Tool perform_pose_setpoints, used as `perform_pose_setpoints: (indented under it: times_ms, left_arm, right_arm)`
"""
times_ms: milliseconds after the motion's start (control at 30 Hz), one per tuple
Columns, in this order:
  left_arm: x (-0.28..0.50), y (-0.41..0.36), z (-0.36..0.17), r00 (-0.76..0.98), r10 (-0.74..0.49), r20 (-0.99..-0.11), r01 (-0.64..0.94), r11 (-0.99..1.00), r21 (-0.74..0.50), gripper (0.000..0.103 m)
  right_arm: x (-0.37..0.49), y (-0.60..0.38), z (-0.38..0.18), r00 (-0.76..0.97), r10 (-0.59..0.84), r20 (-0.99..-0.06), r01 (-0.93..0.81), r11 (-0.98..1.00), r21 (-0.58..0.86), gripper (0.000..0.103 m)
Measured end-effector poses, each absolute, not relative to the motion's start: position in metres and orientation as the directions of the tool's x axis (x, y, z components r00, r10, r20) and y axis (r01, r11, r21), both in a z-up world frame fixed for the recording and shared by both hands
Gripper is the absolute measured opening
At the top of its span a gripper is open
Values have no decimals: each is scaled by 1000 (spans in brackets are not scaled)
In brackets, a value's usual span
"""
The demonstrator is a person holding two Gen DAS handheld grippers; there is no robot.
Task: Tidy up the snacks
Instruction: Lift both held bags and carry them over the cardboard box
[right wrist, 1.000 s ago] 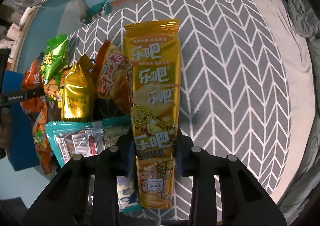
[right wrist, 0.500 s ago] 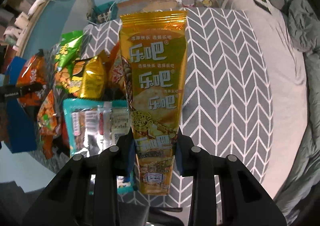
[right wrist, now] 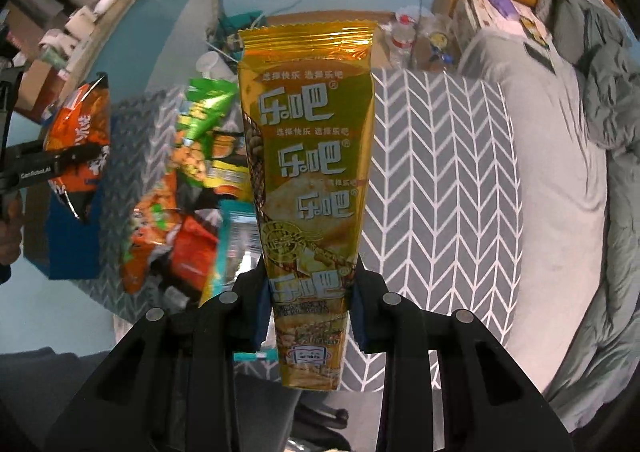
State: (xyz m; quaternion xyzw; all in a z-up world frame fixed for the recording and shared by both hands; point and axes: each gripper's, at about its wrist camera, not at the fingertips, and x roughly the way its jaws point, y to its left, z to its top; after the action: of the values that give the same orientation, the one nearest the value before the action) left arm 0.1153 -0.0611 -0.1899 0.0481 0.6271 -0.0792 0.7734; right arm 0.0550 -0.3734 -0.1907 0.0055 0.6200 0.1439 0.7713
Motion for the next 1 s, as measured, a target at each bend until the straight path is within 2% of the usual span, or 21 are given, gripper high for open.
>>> perform_pose_setpoints:
  times_ms: [567, 1000]
  left_arm:
    - [78, -10, -111, 293, -119, -949, 57, 993, -106, 45]
    - [38, 60, -86, 348, -64, -935, -95, 990, -103, 45]
  right_arm:
    - [65, -283, -114, 233, 315, -920, -419, 886, 198, 31]
    - [73, -165, -95, 174, 420, -891, -624, 747, 231, 31]
